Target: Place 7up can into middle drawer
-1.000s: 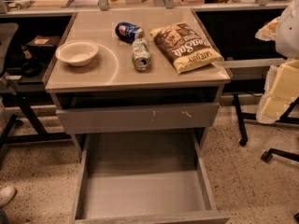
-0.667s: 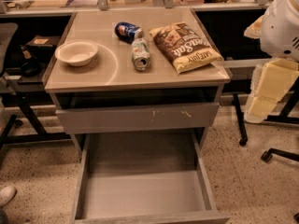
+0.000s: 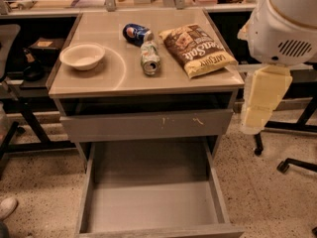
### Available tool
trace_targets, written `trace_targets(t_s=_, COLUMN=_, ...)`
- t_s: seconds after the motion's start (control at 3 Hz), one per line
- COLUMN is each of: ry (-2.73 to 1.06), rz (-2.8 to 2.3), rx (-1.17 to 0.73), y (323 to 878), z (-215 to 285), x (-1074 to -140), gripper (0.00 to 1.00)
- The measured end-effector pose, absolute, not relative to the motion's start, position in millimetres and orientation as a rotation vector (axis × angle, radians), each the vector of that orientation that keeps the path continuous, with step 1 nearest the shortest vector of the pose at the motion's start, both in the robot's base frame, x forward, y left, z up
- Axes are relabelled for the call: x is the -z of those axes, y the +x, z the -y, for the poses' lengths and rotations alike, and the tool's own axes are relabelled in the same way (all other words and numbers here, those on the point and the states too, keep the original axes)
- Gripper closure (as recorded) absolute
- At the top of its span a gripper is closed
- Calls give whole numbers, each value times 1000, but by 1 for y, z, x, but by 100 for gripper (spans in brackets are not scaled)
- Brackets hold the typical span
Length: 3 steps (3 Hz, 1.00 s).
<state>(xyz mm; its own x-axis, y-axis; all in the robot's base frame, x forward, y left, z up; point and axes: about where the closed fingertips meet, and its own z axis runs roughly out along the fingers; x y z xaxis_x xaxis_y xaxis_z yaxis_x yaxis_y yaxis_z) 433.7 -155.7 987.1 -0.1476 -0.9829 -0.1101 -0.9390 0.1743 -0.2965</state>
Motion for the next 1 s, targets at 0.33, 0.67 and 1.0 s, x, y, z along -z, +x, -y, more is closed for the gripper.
trace_targets(t_s=0.33, ry=-1820, rz=-2189, rx=251, y=436, z=153, x=-988, gripper=0)
trace_targets(t_s=0.67, ry=-1733, rz=-2269, rx=221, y=462, z=142, x=-981, gripper=0)
trace_targets(t_s=1.0, ry=-1611, rz=-2374, rx=172, y=499, z=130, x=-974, gripper=0)
